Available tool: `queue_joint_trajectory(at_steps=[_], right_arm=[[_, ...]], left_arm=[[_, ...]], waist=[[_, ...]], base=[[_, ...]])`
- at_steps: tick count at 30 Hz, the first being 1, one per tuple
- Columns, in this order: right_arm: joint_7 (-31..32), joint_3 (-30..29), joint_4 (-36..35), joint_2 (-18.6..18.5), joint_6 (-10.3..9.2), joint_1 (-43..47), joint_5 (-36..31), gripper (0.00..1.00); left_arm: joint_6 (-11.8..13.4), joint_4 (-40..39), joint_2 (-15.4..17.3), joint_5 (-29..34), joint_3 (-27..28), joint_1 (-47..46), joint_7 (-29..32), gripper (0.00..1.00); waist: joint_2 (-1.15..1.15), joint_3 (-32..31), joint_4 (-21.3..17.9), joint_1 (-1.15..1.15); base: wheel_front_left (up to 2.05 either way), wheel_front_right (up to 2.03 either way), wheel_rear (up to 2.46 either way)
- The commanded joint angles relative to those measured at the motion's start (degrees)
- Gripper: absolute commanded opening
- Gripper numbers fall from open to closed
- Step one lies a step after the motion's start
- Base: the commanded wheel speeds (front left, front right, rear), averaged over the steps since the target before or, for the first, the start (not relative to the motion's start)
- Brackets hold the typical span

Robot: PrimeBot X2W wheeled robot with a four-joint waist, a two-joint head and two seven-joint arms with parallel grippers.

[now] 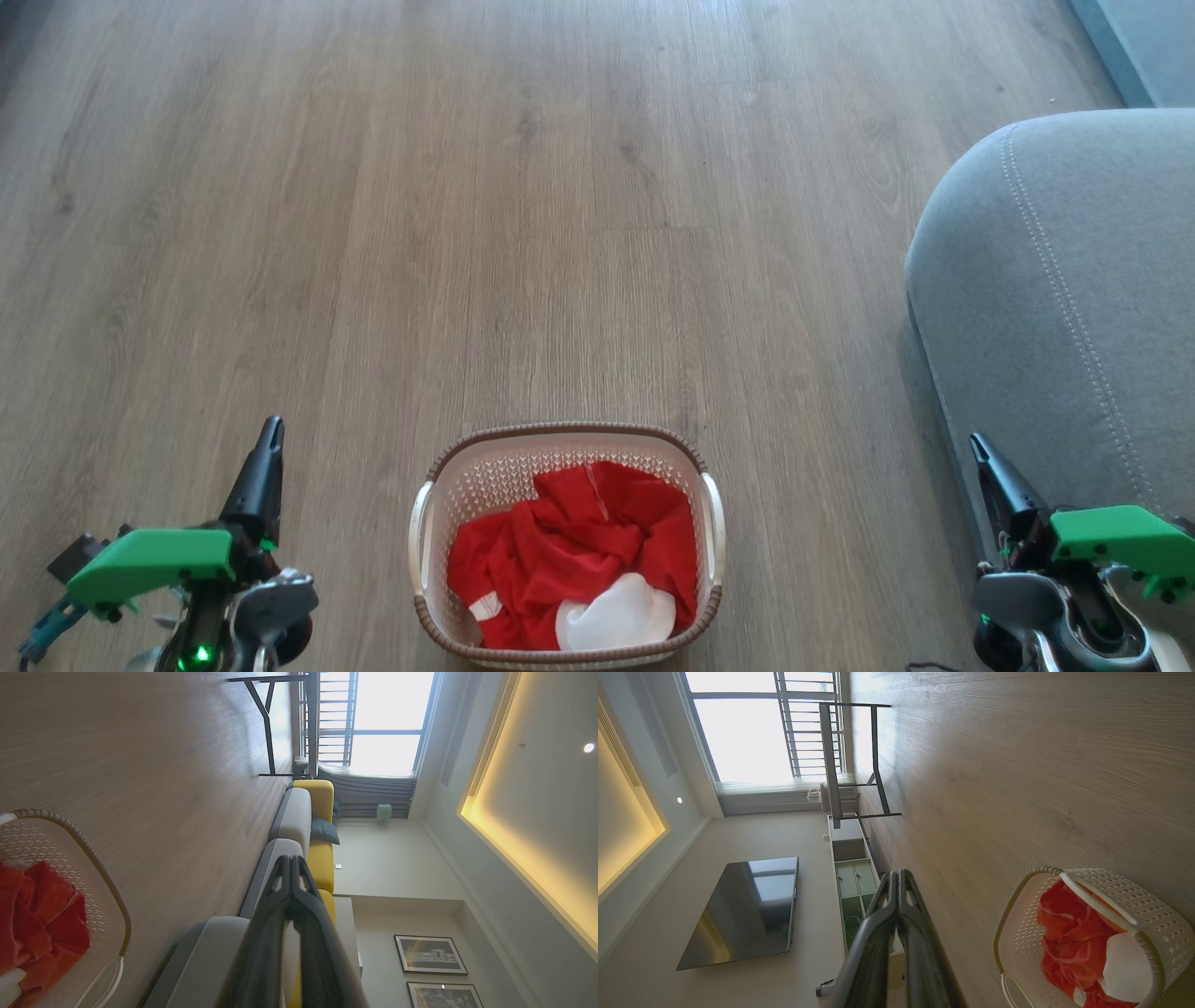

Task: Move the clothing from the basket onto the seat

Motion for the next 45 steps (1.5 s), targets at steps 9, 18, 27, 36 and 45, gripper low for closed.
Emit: queue_joint_trajectory(at_steps=[9, 18, 27, 36, 45], right_arm=[[0.4, 1.01, -2.11, -0.4, 0.4, -2.78, 0.35, 0.0], [-0.24, 0.45, 3.49, 0.25, 0.0, 1.26, -0.24, 1.0], [-1.93, 2.13, 3.22, -0.86, 0.03, -0.29, -2.07, 1.0], [-3.6, 4.13, 3.21, -2.17, 0.06, -2.19, -6.07, 1.0], [-4.95, 6.04, 2.98, -3.06, 0.08, -3.62, -11.37, 1.0]], left_arm=[[-0.39, -2.03, 0.39, -0.26, 2.05, -3.2, 0.41, 0.0], [0.05, 3.74, -0.18, 0.22, -0.35, 1.81, -0.55, 1.0], [0.02, 3.78, 0.24, 2.57, -1.24, 0.18, -2.13, 1.0], [-0.01, 3.47, 0.41, 7.91, -1.76, -1.25, -3.65, 1.0], [-0.04, 3.16, 0.7, 13.88, -2.58, -2.41, -4.99, 1.0]], waist=[[0.0, 0.0, 0.0, 0.0], [0.0, 0.07, -0.02, 0.0], [0.0, 0.2, -0.06, 0.0], [0.0, 0.28, -0.19, 0.0], [0.0, 0.35, -0.3, 0.0]], base=[[0.0, 0.0, 0.0], [0.0, 0.0, 0.0], [0.0, 0.0, 0.0], [0.0, 0.0, 0.0], [0.0, 0.0, 0.0]])
